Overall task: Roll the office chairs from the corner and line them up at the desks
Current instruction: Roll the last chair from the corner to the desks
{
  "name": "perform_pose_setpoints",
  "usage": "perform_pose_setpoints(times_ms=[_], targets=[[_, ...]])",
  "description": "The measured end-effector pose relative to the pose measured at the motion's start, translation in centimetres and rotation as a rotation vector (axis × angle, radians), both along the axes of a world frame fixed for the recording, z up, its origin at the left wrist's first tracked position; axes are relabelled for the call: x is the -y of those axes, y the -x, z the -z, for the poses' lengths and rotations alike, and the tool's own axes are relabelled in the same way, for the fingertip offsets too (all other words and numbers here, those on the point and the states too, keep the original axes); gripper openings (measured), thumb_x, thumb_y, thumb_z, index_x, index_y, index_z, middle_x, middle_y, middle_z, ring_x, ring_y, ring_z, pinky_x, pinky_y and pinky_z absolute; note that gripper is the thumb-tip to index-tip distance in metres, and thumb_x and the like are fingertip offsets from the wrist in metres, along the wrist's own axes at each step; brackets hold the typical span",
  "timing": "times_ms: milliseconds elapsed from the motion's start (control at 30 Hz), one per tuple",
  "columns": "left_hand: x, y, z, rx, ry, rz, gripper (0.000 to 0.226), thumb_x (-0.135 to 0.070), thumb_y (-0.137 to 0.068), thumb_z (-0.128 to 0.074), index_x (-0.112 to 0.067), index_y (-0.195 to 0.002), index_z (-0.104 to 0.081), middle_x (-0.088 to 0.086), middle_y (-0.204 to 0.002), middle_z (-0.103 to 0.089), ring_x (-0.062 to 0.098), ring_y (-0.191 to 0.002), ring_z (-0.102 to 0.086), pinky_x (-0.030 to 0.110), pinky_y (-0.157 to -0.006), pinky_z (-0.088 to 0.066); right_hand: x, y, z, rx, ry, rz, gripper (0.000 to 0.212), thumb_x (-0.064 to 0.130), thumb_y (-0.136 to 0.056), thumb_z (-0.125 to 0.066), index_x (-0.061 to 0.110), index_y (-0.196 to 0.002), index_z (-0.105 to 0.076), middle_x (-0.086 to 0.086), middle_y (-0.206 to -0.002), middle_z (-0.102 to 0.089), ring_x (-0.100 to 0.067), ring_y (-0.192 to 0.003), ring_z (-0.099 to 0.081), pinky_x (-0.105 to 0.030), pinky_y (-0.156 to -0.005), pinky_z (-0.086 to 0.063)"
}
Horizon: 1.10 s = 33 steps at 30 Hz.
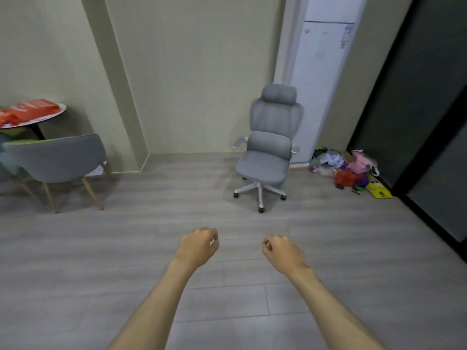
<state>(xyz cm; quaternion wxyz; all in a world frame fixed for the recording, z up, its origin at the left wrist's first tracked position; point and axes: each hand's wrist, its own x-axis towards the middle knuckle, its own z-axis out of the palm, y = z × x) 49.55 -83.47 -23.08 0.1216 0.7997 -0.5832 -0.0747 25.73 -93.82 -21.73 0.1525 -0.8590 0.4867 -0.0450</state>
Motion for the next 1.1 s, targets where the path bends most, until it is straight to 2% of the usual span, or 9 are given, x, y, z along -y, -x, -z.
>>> perform_pose_setpoints(times_ms=[200,433,633,767,933,1100], targets=[[16.9,-0.8,0.1,-0.020,-0.003,0.084,0.015,-0.035,-0.096,-0.053,-0.027,-0.105,-0.063,-0.005,-0.109,-0.067,0.024,-0.100,-0.064,0.036,-0.079,-0.052,14.8,-0.9,1.0,-0.009,-0.006,0.085,0.022,0.034,-0.095,-0.049,0.024,-0.104,-0.067,-0.002,-0.108,-0.074,-0.033,-0.102,-0.067,-0.037,-0.081,-0.054],[36.8,-2.1,-0.9,0.008,-0.015,0.090,0.017,-0.036,-0.095,-0.051,-0.029,-0.104,-0.062,-0.008,-0.111,-0.068,0.023,-0.103,-0.065,0.035,-0.080,-0.051,33.4,-2.4,0.2,0.028,-0.019,0.164,0.023,0.034,-0.094,-0.050,0.025,-0.104,-0.069,-0.005,-0.109,-0.074,-0.034,-0.104,-0.066,-0.036,-0.081,-0.053],[50.5,-3.9,-2.7,0.011,0.010,0.094,0.021,-0.035,-0.095,-0.051,-0.027,-0.108,-0.066,0.000,-0.114,-0.070,0.032,-0.105,-0.065,0.036,-0.078,-0.046,46.7,-3.8,-0.9,0.069,-0.024,0.203,0.022,0.034,-0.094,-0.053,0.024,-0.105,-0.068,-0.007,-0.108,-0.074,-0.036,-0.104,-0.067,-0.038,-0.081,-0.054],[59.0,-6.0,-2.5,-0.005,0.020,0.116,0.017,-0.033,-0.094,-0.052,-0.025,-0.102,-0.064,0.000,-0.112,-0.070,0.031,-0.103,-0.065,0.038,-0.081,-0.051,55.3,-5.6,-0.2,0.101,-0.057,0.203,0.020,0.037,-0.094,-0.054,0.026,-0.105,-0.068,-0.002,-0.107,-0.074,-0.033,-0.103,-0.067,-0.036,-0.080,-0.054],[70.5,-9.4,-1.2,-0.024,0.003,0.133,0.021,-0.035,-0.096,-0.052,-0.026,-0.111,-0.064,0.000,-0.118,-0.069,0.029,-0.108,-0.064,0.036,-0.084,-0.049,66.9,-8.9,1.1,0.055,-0.128,0.166,0.025,0.041,-0.090,-0.053,0.026,-0.104,-0.069,-0.001,-0.107,-0.075,-0.030,-0.103,-0.069,-0.037,-0.083,-0.056],[82.7,-13.2,-0.1,-0.034,0.005,0.149,0.022,-0.036,-0.097,-0.051,-0.026,-0.111,-0.064,-0.001,-0.118,-0.069,0.029,-0.108,-0.064,0.035,-0.081,-0.047,79.0,-12.9,1.2,0.017,-0.118,0.183,0.023,0.036,-0.089,-0.053,0.026,-0.103,-0.068,0.000,-0.106,-0.075,-0.030,-0.104,-0.068,-0.036,-0.083,-0.055]])
